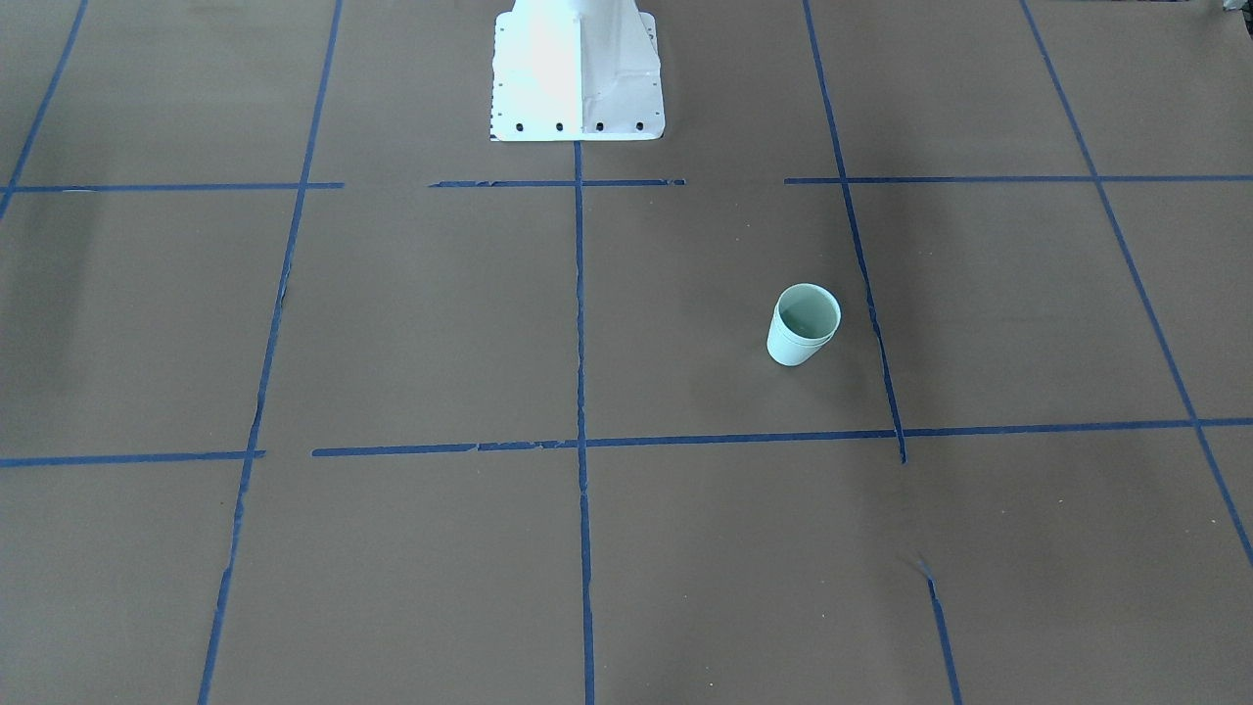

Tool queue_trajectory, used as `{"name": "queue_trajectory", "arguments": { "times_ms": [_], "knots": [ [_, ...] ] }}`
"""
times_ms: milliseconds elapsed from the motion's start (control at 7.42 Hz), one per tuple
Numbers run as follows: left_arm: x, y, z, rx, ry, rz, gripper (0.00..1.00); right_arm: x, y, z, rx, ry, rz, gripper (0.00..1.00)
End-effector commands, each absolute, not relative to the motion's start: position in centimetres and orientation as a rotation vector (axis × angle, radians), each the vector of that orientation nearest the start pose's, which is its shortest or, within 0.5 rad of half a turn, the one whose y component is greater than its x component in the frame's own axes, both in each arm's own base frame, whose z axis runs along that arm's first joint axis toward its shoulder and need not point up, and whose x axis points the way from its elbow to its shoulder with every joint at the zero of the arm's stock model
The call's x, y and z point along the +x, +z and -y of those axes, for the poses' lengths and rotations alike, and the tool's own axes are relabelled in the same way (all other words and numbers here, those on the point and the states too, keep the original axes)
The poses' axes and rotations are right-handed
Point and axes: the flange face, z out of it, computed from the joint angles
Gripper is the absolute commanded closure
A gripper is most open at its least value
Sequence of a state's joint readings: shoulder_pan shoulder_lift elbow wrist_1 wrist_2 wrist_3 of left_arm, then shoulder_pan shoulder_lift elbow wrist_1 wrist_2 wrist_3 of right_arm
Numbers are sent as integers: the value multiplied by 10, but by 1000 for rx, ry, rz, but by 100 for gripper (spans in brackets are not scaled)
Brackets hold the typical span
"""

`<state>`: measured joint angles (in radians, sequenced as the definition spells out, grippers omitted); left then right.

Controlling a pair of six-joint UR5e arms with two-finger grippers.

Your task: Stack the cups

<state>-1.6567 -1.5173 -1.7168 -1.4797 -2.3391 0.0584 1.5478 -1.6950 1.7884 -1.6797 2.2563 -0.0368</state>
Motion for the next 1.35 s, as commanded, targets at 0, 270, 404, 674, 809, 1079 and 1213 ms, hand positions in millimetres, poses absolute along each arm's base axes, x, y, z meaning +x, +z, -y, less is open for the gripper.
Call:
{"name": "queue_trajectory", "arguments": {
  "times_ms": [0,270,404,674,809,1079,1213],
  "knots": [
    [-105,626,463,54,-23,-761,0,60,627,438,-11,-52,686,0],
    [-104,631,461,42,-28,-763,0,60,626,438,-9,-53,686,0],
    [-104,632,461,41,-28,-763,0,60,626,438,-10,-52,686,0],
    [-104,636,461,30,-35,-773,0,60,627,438,-11,-52,686,0],
    [-104,634,461,32,-36,-771,0,60,626,438,-10,-52,684,0],
    [-104,633,462,34,-36,-765,0,60,626,438,-10,-52,684,0],
    [-104,632,462,35,-39,-763,0,60,626,438,-10,-52,686,0]
  ]
}}
